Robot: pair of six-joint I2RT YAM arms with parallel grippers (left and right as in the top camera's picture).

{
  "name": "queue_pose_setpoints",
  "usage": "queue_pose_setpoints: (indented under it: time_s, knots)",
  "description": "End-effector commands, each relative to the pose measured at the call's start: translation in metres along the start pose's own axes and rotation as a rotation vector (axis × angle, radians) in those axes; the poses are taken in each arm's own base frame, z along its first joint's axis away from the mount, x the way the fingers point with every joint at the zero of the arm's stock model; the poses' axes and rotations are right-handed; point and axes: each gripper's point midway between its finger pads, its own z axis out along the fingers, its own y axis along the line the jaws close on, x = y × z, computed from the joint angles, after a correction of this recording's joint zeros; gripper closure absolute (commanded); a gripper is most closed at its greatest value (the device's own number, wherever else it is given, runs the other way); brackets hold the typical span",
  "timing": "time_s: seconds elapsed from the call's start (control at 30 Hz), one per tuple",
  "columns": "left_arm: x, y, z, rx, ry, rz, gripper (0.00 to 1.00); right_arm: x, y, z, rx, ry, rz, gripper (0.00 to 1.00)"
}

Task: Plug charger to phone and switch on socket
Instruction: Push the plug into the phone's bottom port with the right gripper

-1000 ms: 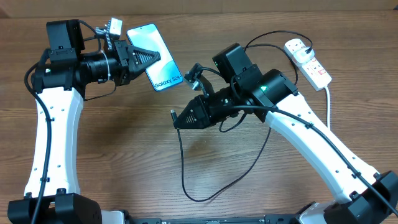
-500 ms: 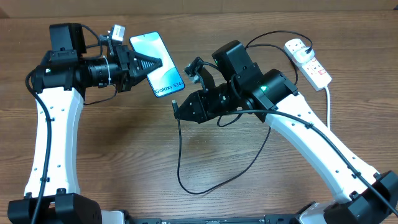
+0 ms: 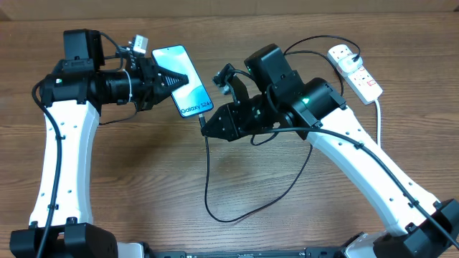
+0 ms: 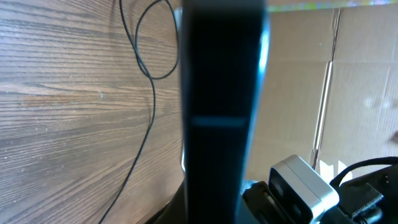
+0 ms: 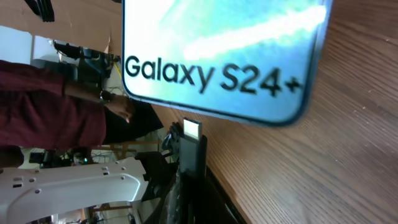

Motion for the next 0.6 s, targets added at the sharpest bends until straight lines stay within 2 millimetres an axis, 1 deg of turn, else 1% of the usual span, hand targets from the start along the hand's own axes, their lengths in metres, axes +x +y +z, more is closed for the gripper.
queue_pose_setpoints:
  time_s: [0.0, 0.13, 0.4, 0.57]
  knots:
    - [0.0014, -0.0060, 0.0010, 0.021, 0.010, 0.045, 0.96, -0.0021, 0.0183, -0.0035, -0.020, -0.014, -0.037, 0.96]
    - [0.0033, -0.0092, 0.0009, 0.040, 0.021, 0.045, 0.96, -0.0039, 0.0150, -0.0045, -0.007, -0.022, -0.034, 0.96]
    - [0.0035, -0.0094, 0.0009, 0.041, 0.022, 0.046, 0.96, -0.0062, 0.0115, -0.0067, 0.002, -0.031, -0.029, 0.96]
    - [0.0072, -0.0160, 0.0000, 0.081, 0.042, 0.064, 0.96, -0.0053, 0.0096, -0.0067, 0.011, -0.029, -0.027, 0.96]
